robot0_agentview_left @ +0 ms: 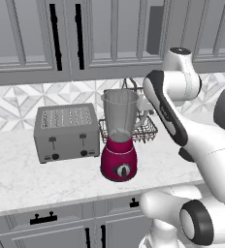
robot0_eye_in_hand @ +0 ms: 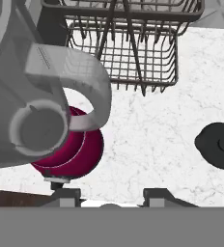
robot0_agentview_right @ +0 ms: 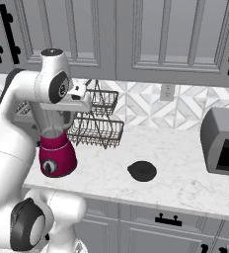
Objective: Close the lid blender by securely placing the lid on top.
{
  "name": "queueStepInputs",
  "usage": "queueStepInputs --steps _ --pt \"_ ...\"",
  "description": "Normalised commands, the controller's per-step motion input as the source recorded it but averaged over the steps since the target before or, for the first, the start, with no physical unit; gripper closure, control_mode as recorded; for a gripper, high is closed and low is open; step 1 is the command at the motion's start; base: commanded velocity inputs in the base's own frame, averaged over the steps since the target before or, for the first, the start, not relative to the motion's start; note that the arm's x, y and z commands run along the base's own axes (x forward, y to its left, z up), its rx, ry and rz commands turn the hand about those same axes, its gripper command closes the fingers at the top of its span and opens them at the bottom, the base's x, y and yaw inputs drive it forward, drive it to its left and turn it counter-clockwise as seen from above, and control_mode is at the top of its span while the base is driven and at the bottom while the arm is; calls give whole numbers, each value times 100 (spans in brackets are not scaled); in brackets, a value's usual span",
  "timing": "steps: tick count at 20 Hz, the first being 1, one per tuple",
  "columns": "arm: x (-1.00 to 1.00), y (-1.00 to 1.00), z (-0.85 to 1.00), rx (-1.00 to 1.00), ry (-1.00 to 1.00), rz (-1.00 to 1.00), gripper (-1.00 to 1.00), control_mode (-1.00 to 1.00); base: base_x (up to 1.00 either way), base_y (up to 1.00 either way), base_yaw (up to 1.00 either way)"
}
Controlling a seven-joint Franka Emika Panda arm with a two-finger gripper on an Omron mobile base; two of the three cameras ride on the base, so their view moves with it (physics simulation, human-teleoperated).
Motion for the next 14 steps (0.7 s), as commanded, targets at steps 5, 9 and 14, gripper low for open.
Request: queueStepInputs --steps 5,9,14 --pt "-11 -11 0 0 2 0 -100 -100 0 0 0" --pt "-17 -40 -6 0 1 -3 -100 -100 0 0 0" --pt "-18 -54 -13 0 4 -5 -100 -100 0 0 0"
